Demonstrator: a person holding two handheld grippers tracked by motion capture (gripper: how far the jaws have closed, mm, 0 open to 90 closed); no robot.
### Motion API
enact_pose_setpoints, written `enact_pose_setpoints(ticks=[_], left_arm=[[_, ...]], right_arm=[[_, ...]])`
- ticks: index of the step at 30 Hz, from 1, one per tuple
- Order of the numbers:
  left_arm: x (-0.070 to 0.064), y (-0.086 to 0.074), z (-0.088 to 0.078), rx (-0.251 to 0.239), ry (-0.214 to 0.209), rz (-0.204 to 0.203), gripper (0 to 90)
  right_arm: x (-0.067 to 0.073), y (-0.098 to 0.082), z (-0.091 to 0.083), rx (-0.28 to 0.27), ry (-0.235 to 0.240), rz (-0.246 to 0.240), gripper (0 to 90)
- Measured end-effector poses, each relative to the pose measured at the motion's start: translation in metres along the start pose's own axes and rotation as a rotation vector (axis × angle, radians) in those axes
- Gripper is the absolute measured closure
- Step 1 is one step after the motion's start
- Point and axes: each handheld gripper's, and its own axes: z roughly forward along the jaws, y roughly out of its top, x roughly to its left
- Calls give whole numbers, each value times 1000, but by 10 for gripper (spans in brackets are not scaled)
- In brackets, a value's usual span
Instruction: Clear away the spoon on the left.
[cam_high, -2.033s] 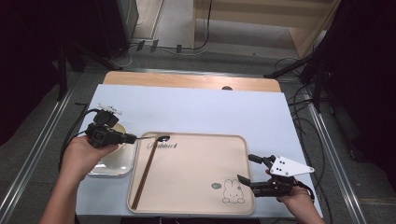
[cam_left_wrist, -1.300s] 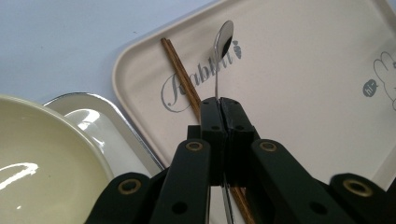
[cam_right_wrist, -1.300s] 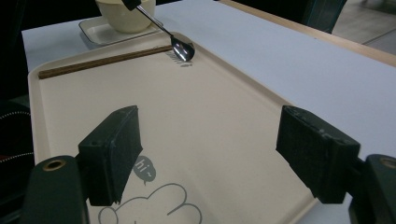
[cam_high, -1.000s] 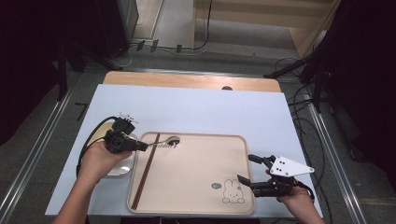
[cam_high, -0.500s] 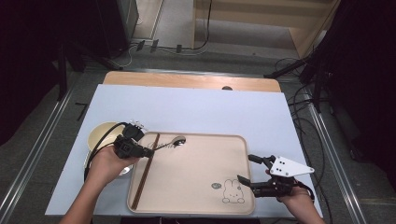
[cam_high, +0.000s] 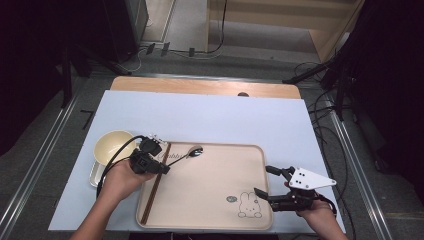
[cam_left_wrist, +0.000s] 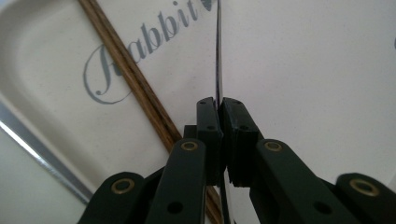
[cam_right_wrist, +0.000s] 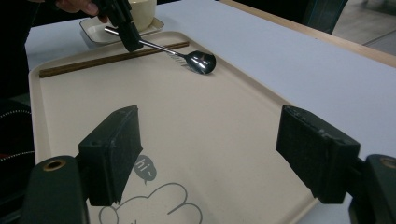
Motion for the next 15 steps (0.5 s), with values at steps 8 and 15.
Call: enact_pose_setpoints(ticks=[8, 15], left_arm=[[-6, 0, 9, 25, 4, 10, 851], [-10, 0, 14, 41, 0, 6, 829]], right_arm=[[0, 0, 0, 1, 1, 0, 222], [0, 0, 0, -1, 2, -4, 222]])
